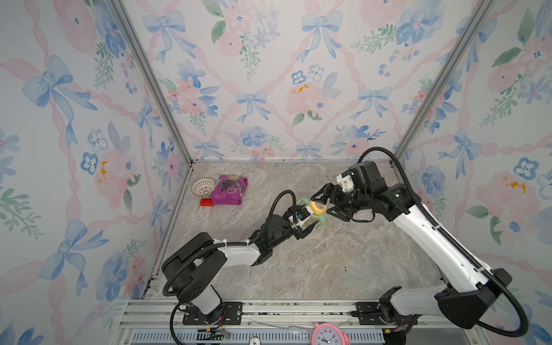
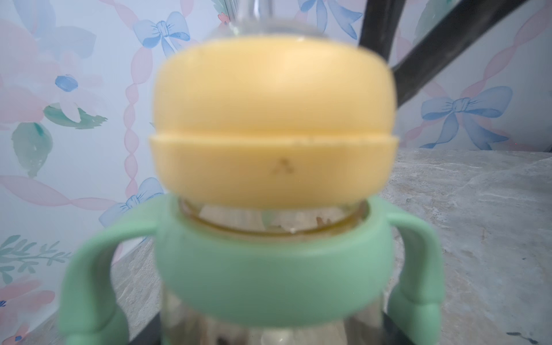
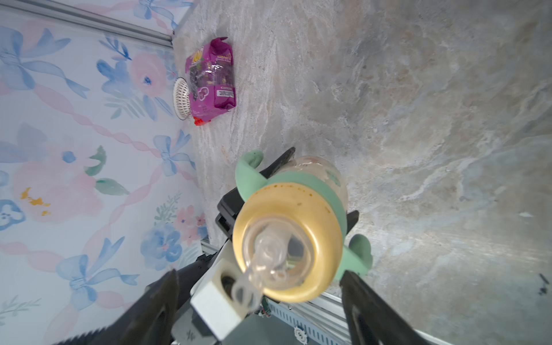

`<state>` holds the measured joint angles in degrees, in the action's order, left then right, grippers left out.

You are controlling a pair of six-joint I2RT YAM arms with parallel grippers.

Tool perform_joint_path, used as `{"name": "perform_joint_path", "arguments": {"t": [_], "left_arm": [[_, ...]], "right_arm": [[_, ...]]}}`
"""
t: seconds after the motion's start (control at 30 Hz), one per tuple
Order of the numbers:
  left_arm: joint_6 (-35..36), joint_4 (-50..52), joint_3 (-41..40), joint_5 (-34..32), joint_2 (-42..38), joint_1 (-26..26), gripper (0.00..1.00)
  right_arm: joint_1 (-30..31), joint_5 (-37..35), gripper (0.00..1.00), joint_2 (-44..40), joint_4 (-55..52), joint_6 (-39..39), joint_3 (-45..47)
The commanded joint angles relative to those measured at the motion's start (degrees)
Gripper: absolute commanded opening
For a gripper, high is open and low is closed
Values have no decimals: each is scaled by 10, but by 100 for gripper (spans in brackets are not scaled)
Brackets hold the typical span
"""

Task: Assemble the baby bottles
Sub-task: Screw the nipple onto the baby bottle.

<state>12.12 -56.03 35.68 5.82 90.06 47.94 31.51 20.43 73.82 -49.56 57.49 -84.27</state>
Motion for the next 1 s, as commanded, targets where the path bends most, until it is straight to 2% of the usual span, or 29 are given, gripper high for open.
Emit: {"name": "perform_joint_path", "arguments": {"t": [0.0, 0.07, 0.1, 0.17, 0.27, 0.33, 0.37, 0.47, 0.6, 0.77, 0.97], "left_arm": [[-28, -38, -11, 58, -25, -6, 0], [-51, -30, -10, 89, -32, -12, 0], [-68, -19, -6, 132, -37, -21, 0], [-102, -11, -5, 178, -50, -28, 0], [-126, 26, 10, 271, -67, -34, 0], [-134, 59, 21, 326, -69, -36, 0], [-134, 68, 24, 336, -70, -36, 0], [-127, 94, 32, 351, -67, -36, 0], [-121, 119, 48, 374, -53, -36, 0], [-118, 119, 49, 376, -51, -36, 0], [-117, 119, 47, 379, -52, -36, 0]], "right_arm": [[-34, 41, 90, -44, 20, 22, 26], [-61, 64, 92, -56, 13, -13, 20], [-76, 85, 95, -55, 7, -58, 8], [-108, 95, 99, -32, -77, -174, -47], [-119, 108, 97, 33, -242, -456, -178], [-114, 91, 97, 47, -300, -599, -203], [-115, 95, 96, 48, -297, -637, -199], [-100, 181, 95, 43, -262, -700, -180], [-19, 116, 98, 51, -259, -770, -174], [-9, 109, 97, 86, -298, -805, -165], [-8, 84, 97, 82, -279, -810, -129]]}}
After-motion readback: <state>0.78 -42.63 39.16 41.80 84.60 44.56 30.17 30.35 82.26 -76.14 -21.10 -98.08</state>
